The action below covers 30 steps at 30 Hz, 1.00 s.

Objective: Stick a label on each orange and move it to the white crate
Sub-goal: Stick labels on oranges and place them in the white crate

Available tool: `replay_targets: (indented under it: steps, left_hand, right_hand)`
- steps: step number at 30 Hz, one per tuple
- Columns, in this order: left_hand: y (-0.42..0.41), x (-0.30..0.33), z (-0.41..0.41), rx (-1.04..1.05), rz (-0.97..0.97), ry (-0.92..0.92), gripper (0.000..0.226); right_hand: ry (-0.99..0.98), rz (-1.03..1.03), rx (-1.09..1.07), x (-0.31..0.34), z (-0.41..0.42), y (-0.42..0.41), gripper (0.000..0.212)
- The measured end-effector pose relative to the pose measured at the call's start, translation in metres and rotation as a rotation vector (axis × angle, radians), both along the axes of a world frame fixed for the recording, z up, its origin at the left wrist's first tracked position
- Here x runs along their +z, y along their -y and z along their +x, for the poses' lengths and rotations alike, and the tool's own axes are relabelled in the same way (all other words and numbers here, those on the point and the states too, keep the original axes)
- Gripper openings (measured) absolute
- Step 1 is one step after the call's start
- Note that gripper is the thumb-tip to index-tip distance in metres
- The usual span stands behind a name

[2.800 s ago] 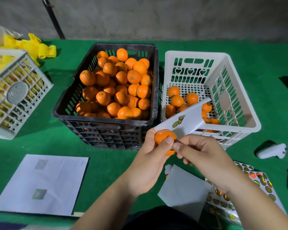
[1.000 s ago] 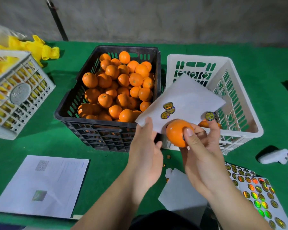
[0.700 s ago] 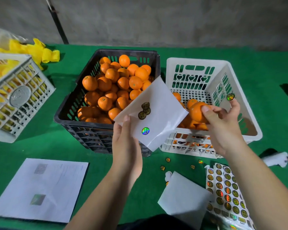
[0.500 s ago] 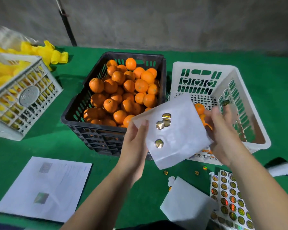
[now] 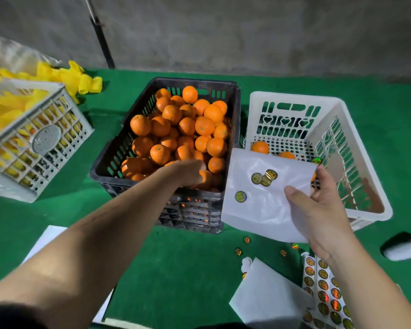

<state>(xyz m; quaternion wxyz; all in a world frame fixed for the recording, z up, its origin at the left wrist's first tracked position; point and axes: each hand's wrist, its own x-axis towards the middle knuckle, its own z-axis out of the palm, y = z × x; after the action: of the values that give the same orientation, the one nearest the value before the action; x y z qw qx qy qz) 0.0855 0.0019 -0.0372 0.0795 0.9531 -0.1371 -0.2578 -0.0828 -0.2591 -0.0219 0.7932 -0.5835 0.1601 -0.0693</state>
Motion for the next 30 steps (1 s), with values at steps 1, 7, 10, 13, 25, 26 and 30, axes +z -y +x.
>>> replay_targets:
  steps: [1, 7, 10, 13, 25, 26, 30]
  left_hand:
    - [0.001, -0.008, 0.006, -0.076, 0.208, -0.078, 0.053]
    - [0.0, -0.018, 0.013, 0.032, 0.392, -0.058, 0.068]
    - [-0.007, 0.006, 0.001, 0.194, 0.11, 0.031, 0.081]
    - [-0.016, 0.039, -0.033, 0.529, -0.777, 0.043, 0.062]
    - [0.012, 0.037, -0.18, 0.422, -1.577, -0.452, 0.085]
    - [0.016, 0.033, -0.182, 0.45, -1.592, -0.468, 0.081]
    - [0.025, 0.016, -0.189, 0.548, -1.511, -0.363, 0.06]
  right_hand:
    - [-0.001, 0.008, 0.003, -0.001, 0.0, 0.0, 0.074]
    - [-0.003, 0.009, 0.015, -0.007, -0.005, 0.0, 0.077]
    - [-0.018, 0.006, 0.01, -0.009, -0.009, -0.003, 0.078]
    - [-0.038, 0.017, 0.002, -0.009, -0.013, -0.004, 0.08]
    - [0.002, -0.073, 0.04, -0.004, -0.032, -0.011, 0.068]
    - [-0.012, -0.086, 0.029, -0.004, -0.033, -0.014, 0.066]
    - [0.005, -0.496, -0.274, 0.004, -0.039, -0.008, 0.036]
